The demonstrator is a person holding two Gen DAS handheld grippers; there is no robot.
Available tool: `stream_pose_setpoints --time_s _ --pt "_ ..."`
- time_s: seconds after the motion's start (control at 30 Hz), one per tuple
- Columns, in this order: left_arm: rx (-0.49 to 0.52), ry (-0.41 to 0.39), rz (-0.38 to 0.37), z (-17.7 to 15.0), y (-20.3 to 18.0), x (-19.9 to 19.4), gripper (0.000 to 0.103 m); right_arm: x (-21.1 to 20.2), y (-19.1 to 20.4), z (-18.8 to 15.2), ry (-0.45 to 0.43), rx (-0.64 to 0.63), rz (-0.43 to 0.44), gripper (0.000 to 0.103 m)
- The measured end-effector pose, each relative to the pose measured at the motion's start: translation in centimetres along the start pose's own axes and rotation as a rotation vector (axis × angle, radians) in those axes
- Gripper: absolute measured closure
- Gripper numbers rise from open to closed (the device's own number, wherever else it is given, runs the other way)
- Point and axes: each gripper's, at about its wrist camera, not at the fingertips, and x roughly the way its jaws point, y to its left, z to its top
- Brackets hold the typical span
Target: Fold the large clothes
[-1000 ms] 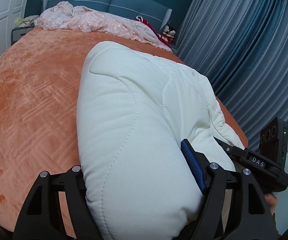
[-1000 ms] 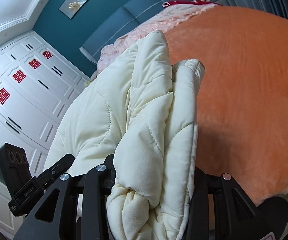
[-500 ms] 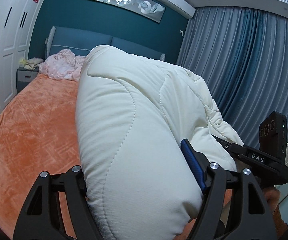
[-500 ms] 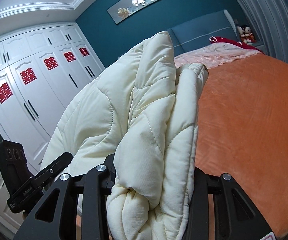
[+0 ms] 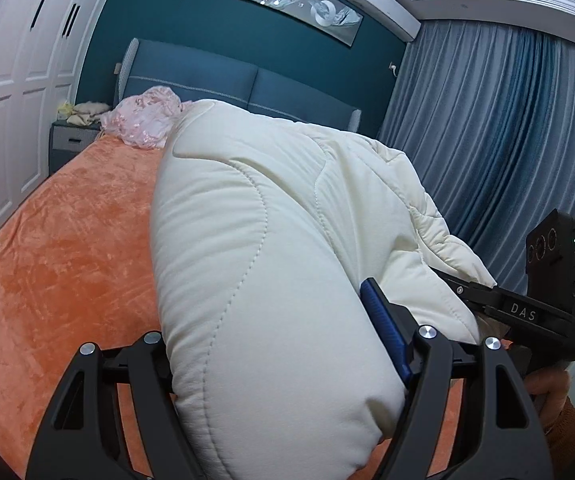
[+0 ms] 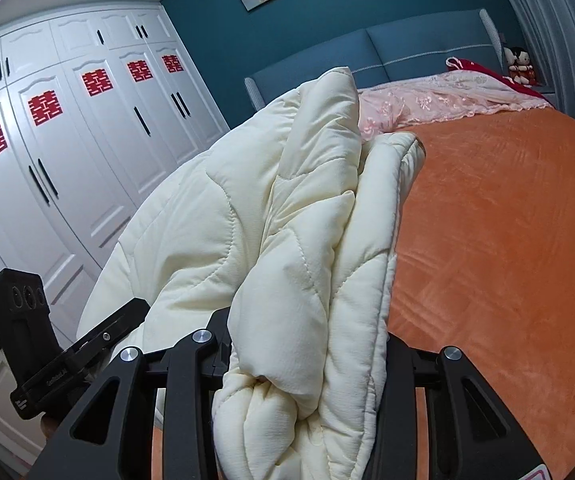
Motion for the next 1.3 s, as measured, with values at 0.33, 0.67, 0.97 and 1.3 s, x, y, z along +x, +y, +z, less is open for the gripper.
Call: stream_pose_setpoints --time_s 0.33,0.67,0.97,1.3 --pt "-0.103 0.164 0.015 -8.4 5.5 9.2 0.032 9.0 -6.0 -6.1 0.181 0.075 -0.089 0.066" --pt "-0.111 0.206 0.029 -12.9 7.2 11.3 0.030 12.0 -9.0 -10.2 0.240 0.124 -0.097 0.065" --pt "-0.222 0.227 0.041 -13.6 7.9 10.4 0.027 11.6 -8.1 -9.7 0.245 0.083 -0.094 0.065" --pt "-0.147 0.153 0.001 -10.1 5.7 10.4 0.029 10.0 -6.2 -5.7 0.153 -0.028 -0.126 0.067"
